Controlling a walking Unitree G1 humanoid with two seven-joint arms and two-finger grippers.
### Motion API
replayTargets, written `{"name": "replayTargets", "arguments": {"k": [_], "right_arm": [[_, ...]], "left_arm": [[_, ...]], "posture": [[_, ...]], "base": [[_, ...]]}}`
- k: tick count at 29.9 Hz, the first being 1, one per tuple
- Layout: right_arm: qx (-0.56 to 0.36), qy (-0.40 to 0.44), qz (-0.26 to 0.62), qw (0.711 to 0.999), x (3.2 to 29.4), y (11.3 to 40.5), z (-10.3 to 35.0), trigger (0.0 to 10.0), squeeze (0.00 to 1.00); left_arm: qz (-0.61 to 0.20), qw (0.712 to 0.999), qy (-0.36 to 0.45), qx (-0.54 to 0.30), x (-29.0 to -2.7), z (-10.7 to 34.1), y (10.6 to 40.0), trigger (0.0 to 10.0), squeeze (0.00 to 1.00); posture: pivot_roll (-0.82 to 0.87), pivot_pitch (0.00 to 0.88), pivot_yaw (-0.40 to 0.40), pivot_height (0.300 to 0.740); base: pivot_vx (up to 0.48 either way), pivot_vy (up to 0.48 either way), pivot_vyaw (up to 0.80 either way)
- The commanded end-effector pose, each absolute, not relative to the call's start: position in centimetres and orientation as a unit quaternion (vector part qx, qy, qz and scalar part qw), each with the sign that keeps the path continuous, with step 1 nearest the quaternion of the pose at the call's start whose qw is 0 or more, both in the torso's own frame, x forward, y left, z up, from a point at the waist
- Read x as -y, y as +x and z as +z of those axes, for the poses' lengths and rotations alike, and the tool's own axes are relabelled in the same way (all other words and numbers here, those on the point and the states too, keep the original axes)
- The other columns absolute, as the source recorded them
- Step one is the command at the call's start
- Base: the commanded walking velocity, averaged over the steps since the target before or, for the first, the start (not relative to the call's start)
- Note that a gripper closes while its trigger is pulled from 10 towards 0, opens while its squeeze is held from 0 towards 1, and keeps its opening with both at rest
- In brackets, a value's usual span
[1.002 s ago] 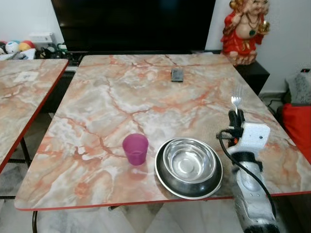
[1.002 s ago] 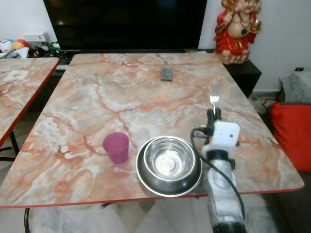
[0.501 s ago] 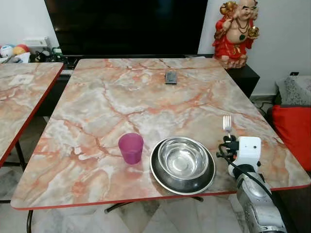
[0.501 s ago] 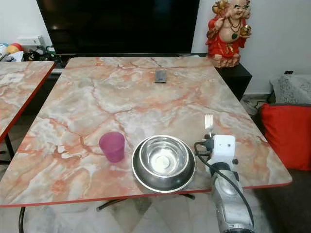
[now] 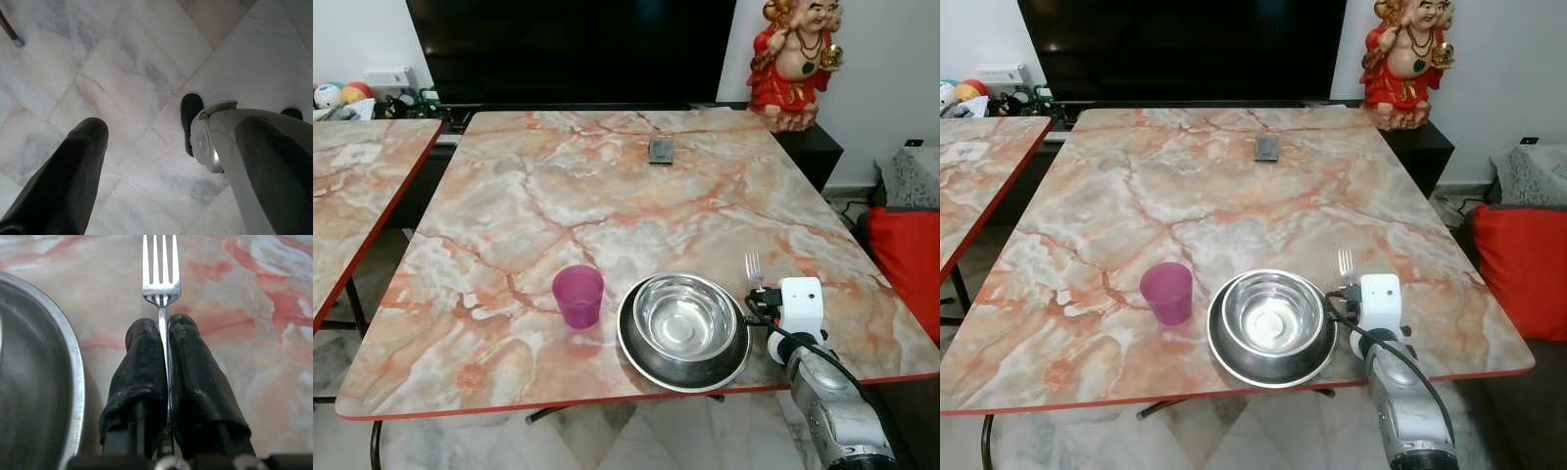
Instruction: Setting the table
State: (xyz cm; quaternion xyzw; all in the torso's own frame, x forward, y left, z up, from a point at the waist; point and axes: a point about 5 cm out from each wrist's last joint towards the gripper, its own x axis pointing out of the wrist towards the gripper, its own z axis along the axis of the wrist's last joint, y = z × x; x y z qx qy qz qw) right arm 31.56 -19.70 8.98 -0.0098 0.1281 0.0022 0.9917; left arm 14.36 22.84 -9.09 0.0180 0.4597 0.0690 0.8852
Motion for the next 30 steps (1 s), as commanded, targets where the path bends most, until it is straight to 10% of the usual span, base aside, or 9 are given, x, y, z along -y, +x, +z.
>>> {"name": "replayTargets", "arguments": {"k": [1,30], "right_arm": [[-0.138,-0.005,-0.001,0.99,19.9,31.5,8.8,10.0,0.0],[-0.126,0.011,-0.02,0.992,20.7,33.1,8.4,10.0,0.0]], "left_arm": [[0.071,0.88,0.016,-0.469,-22.9,-9.3,13.8,10.0,0.0],[0.062,0.883,0.022,-0.464,-22.7,-9.2,14.0,10.0,0.0]], "posture": [[-0.02,0.117,-0.016,0.74],[-0.01,0.117,-0.006,0.74]], "base": [[0.0,0.0,0.0],[0.0,0.0,0.0]]}}
